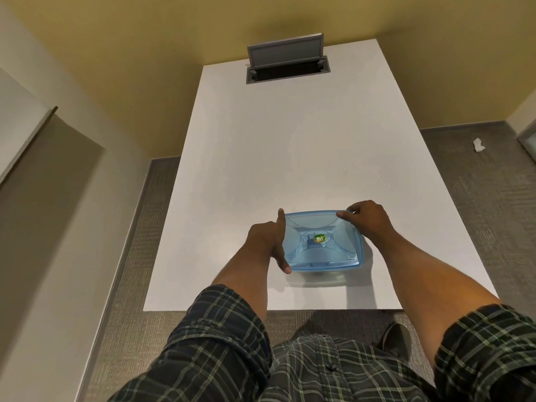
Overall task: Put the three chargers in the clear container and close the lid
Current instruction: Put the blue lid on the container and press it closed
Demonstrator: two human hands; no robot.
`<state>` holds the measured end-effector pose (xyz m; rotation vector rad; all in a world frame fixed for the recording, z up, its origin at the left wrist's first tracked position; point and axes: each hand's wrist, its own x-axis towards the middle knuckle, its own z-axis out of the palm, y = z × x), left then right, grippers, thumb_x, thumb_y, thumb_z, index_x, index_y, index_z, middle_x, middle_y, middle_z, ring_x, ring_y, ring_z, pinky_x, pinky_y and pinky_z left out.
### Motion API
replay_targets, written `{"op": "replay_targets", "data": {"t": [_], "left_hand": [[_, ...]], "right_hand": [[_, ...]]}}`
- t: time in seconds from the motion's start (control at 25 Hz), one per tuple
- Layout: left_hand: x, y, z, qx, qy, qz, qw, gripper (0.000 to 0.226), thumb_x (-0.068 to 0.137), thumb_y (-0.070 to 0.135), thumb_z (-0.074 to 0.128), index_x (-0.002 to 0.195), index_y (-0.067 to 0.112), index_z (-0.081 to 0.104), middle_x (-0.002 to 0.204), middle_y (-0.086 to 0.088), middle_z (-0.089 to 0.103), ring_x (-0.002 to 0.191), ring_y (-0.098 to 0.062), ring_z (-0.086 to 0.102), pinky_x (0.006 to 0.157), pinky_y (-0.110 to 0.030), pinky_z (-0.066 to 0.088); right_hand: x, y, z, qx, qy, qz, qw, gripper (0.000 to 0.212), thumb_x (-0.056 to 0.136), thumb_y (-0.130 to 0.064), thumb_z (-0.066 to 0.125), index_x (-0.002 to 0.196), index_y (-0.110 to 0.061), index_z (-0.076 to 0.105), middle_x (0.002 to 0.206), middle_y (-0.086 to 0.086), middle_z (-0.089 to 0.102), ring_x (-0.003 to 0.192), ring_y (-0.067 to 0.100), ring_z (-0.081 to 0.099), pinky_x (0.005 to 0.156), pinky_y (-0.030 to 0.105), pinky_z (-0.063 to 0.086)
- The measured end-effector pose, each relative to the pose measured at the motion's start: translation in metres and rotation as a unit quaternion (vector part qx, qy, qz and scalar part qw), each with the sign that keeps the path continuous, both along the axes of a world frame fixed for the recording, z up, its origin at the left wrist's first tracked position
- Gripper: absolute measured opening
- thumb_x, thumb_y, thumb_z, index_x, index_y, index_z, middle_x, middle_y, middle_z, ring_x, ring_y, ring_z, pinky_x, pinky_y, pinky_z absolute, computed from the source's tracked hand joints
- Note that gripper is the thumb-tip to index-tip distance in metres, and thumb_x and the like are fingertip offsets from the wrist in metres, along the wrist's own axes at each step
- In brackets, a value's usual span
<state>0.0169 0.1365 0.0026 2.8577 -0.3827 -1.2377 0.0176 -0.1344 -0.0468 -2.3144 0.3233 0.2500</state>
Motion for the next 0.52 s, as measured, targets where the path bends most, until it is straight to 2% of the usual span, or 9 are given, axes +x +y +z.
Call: {"op": "replay_targets", "data": {"t": [0.12,0.24,0.44,0.52], "left_hand": [[0.001,-0.002,0.000,0.010,-0.004,-0.007,1.000,0.169,0.053,0.056,0.096,0.157,0.011,-0.028,0.141,-0.015,0.059,0.129,-0.034,0.059,0.108,-0.045,0.047],[0.004,-0.006,0.001,0.026,-0.011,-0.019,0.999,0.169,0.052,0.057,0.097,0.158,0.007,-0.025,0.143,-0.015,0.059,0.130,-0.033,0.059,0.108,-0.044,0.048],[0.010,-0.008,0.002,0.029,-0.010,-0.032,0.999,0.171,0.046,0.057,0.098,0.159,0.002,-0.016,0.139,-0.013,0.062,0.128,-0.031,0.061,0.106,-0.043,0.051],[0.011,-0.007,0.001,0.033,-0.015,-0.034,0.999,0.170,0.044,0.059,0.098,0.160,0.002,-0.014,0.138,-0.013,0.062,0.127,-0.031,0.062,0.104,-0.042,0.051]], "right_hand": [[0.002,-0.001,0.000,0.037,0.017,-0.010,0.999,0.038,0.084,-0.045,0.076,0.092,-0.008,0.080,0.074,0.003,0.067,0.073,0.021,0.056,0.069,0.030,0.043],[0.006,-0.003,0.002,0.085,0.043,-0.020,0.995,0.035,0.081,-0.040,0.080,0.087,-0.005,0.080,0.082,0.019,0.074,0.066,0.021,0.055,0.067,0.033,0.046],[0.000,-0.008,0.000,0.163,0.051,-0.040,0.984,0.025,0.079,-0.039,0.082,0.091,-0.017,0.083,0.085,0.004,0.079,0.071,0.016,0.064,0.065,0.032,0.054],[-0.001,-0.008,-0.001,0.182,0.051,-0.046,0.981,0.025,0.080,-0.037,0.082,0.092,-0.016,0.083,0.086,0.007,0.079,0.075,0.018,0.066,0.069,0.039,0.058]]}}
